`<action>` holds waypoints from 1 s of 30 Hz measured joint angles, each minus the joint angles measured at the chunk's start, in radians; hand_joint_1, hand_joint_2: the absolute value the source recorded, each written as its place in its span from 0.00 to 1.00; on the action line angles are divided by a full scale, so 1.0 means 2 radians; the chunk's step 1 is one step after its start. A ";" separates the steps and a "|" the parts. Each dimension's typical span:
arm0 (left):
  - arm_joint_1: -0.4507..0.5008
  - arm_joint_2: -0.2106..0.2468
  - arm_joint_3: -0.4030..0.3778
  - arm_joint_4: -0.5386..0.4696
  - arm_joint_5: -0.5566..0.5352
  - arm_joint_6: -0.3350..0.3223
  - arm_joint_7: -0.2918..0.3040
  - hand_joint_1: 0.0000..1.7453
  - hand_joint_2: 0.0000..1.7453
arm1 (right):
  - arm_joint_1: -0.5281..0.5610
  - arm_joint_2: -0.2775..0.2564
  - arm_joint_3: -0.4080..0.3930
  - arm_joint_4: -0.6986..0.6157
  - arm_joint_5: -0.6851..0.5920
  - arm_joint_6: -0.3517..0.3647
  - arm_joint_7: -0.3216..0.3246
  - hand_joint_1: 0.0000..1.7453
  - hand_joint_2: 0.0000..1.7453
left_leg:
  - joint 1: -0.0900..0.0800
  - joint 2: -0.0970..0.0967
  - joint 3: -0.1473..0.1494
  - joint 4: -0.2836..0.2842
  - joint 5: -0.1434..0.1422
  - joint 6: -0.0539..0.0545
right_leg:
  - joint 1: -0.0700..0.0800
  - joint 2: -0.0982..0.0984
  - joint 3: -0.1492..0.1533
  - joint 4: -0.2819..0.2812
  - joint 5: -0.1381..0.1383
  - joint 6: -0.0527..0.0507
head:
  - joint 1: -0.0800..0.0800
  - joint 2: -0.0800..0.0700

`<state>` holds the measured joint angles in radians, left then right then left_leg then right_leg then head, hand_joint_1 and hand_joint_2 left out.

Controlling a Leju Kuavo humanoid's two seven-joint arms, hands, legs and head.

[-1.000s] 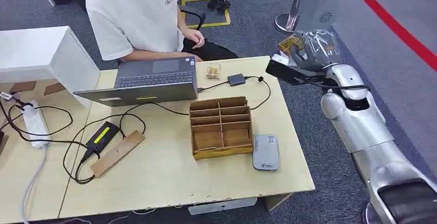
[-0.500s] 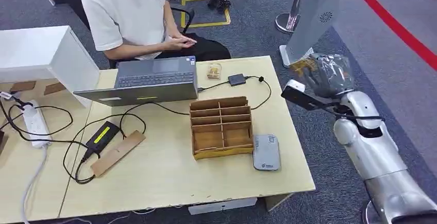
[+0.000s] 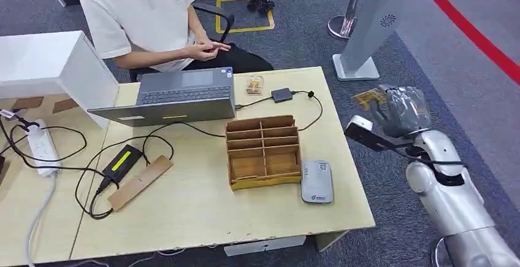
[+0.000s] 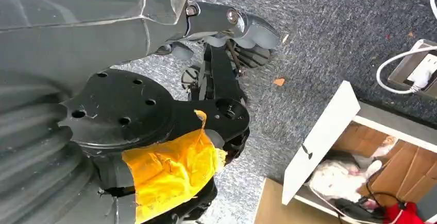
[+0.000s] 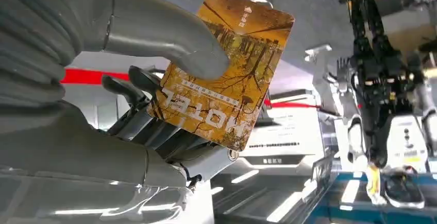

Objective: Pass the card to the sensor for recognition and then transmit it.

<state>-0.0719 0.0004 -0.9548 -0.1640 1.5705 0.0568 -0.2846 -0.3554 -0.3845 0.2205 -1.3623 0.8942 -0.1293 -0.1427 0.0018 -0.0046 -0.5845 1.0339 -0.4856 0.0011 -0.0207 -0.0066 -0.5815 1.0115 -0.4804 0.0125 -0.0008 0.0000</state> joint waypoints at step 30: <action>0.000 -0.002 0.012 0.000 0.000 0.004 0.005 0.00 1.00 | 0.059 0.043 0.037 0.036 0.044 0.002 -0.015 1.00 1.00 | 0.000 0.000 0.000 0.000 0.000 0.000 | 0.000 0.000 0.000 0.000 0.000 0.000 | 0.000 0.000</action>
<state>-0.0728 -0.0031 -0.9308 -0.1640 1.5709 0.0641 -0.2750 -0.2371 -0.2987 0.2941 -1.2894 0.9815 -0.1251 -0.1736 0.0018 -0.0042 -0.5846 1.0337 -0.4863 0.0012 -0.0207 -0.0063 -0.5815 1.0116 -0.4807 0.0124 -0.0008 0.0004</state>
